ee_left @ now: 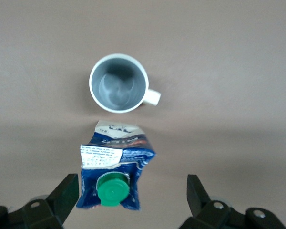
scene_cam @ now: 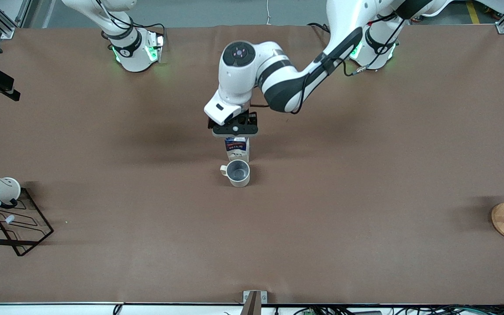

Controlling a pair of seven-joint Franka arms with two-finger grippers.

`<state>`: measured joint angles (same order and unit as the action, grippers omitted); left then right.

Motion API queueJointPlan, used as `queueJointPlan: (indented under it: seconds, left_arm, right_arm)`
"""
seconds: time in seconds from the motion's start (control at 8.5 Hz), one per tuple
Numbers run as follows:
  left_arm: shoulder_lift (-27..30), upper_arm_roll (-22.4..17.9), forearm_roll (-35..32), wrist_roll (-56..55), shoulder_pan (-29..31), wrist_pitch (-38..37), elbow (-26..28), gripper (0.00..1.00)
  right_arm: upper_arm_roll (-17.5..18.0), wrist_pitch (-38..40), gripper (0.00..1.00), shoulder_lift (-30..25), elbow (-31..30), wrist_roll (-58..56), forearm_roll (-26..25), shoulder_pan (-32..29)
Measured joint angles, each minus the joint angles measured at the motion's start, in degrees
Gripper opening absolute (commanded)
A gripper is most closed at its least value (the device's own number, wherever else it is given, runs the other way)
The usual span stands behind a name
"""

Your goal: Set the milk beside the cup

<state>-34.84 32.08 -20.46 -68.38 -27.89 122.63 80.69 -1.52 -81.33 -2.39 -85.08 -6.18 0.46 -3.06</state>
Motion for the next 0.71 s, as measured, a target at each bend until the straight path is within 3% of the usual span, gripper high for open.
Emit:
queueJointPlan:
  seconds: [0.24, 0.71]
  left_arm:
    - [5.4, -0.8, -0.1, -3.8, 3.4, -1.0, -0.2, 1.00]
    - [10.5, -1.0, -0.3, -4.4, 17.7, -7.7, -0.1, 1.00]
  right_arm:
    - [0.1, -0.2, 1.00, 0.0, 0.0, 0.0, 0.0, 0.0]
    - [0.1, -0.2, 1.00, 0.0, -0.1, 0.1, 0.0, 0.0]
